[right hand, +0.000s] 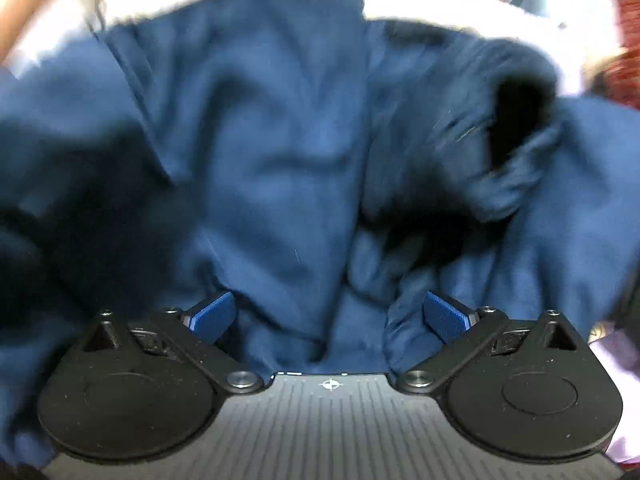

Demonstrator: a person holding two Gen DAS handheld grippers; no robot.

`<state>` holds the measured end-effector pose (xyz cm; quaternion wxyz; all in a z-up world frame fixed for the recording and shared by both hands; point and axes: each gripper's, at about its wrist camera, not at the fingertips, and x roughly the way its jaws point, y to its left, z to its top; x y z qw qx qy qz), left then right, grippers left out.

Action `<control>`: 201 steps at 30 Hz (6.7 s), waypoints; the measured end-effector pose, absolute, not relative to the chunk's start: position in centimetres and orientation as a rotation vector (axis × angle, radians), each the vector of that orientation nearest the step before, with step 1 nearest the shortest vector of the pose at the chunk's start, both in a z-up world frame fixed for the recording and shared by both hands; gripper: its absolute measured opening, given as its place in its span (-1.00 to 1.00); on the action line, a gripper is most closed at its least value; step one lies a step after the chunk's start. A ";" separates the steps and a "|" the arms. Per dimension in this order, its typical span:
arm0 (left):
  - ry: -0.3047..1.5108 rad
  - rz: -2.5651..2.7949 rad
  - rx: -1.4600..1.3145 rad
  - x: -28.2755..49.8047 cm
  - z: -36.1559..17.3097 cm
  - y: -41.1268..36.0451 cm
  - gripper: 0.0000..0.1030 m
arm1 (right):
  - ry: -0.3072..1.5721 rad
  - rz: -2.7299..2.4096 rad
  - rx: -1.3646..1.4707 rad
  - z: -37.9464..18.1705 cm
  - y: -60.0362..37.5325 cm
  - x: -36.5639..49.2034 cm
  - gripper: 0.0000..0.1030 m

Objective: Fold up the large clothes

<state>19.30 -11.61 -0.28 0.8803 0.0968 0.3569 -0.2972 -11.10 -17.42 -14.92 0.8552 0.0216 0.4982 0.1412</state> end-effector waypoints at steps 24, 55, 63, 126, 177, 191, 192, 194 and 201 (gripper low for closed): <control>1.152 -0.683 0.698 29.5 -16.7 -19.7 1.00 | 0.800 -0.177 0.635 -17.0 -31.2 -3.9 -0.19; -0.127 -0.333 0.074 0.4 27.8 9.0 -0.07 | -0.257 0.473 0.204 20.5 -19.8 -15.8 -0.58; -0.273 -0.271 0.045 -0.6 35.1 9.9 -0.07 | -0.378 0.640 0.314 27.5 -22.8 -13.5 -0.58; 0.813 -0.088 0.304 -5.6 -6.6 13.6 0.38 | 0.793 0.034 0.356 -11.3 -24.6 -6.3 0.98; 0.556 0.144 0.202 3.1 4.2 27.9 1.00 | 0.707 -0.016 0.831 -15.2 -25.9 -2.1 0.91; 0.634 -0.190 0.331 -5.6 -3.5 11.7 1.00 | 0.545 0.315 0.346 -0.6 -23.7 2.9 -0.72; 0.629 -0.194 0.322 -5.6 -3.5 11.4 1.00 | 0.503 0.341 0.298 1.7 -24.0 3.2 -0.72; 0.630 -0.198 0.300 -5.3 -3.4 11.0 1.00 | 0.424 0.379 0.241 7.2 -25.4 4.2 -0.73; 0.657 -0.222 0.209 -6.0 -3.5 10.1 1.00 | 0.278 0.124 0.068 21.4 -35.3 9.6 -0.77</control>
